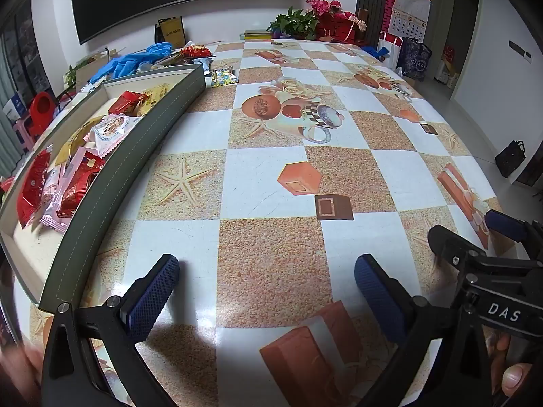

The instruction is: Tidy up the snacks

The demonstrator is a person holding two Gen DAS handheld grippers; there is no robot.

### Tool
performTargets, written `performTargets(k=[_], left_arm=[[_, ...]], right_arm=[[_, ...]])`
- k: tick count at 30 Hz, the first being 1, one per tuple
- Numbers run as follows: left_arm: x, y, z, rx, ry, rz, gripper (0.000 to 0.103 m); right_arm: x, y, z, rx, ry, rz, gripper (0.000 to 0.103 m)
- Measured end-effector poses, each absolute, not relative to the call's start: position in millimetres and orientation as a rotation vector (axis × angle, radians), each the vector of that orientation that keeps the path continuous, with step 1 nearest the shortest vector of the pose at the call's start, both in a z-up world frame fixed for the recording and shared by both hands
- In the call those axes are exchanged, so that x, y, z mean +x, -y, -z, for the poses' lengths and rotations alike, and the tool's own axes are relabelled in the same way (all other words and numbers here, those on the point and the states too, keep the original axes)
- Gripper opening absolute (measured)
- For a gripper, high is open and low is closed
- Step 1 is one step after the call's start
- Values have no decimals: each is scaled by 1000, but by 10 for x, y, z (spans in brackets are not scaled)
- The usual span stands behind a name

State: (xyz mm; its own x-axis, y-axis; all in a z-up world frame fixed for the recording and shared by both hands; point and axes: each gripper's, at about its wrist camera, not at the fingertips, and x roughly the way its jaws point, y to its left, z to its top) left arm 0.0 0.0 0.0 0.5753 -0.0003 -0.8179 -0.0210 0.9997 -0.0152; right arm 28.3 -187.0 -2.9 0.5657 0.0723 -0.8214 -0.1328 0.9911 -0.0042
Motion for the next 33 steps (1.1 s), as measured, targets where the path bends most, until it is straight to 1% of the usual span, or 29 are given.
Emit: performTargets(k=[33], left_arm=[[0,-3,-1,-24,-957,-12,103]], right_arm=[[258,1861,35,-82,-941,-105,102]])
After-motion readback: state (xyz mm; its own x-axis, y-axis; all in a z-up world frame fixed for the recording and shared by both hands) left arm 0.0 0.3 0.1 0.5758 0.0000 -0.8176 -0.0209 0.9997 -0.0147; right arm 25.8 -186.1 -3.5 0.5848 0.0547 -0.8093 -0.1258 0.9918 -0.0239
